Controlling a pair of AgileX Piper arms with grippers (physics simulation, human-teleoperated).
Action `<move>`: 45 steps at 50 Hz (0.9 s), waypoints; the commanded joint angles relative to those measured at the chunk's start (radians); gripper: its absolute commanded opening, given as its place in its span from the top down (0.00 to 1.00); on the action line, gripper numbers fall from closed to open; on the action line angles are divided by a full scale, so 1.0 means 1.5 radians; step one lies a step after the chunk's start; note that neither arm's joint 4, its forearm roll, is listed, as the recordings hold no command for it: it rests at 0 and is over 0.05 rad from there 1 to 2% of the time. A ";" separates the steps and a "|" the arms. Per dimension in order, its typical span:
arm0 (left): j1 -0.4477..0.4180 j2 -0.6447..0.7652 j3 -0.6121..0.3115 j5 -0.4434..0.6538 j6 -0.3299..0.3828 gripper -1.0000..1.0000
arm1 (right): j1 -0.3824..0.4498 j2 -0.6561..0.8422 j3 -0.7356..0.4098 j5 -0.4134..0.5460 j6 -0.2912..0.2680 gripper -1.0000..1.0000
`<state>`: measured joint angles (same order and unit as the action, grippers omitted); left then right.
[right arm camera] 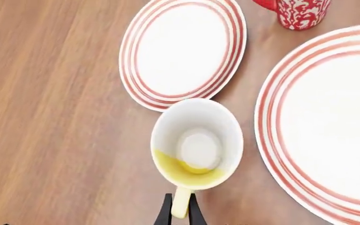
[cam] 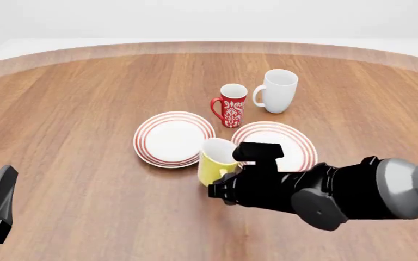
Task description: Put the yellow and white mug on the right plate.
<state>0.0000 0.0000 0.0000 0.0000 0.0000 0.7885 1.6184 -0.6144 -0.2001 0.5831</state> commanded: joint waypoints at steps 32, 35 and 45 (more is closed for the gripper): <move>0.000 0.000 0.000 0.000 0.000 0.00 | -0.141 -0.163 -0.011 0.140 -0.144 1.00; 0.000 0.000 0.000 0.000 0.000 0.00 | -0.158 -0.164 -0.004 0.137 -0.154 1.00; 0.000 0.000 0.000 0.000 0.000 0.00 | -0.211 -0.143 0.017 0.100 -0.187 1.00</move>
<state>0.0000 0.0000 0.0000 0.0000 0.0000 0.5396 1.3955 -0.6071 -0.0204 0.3407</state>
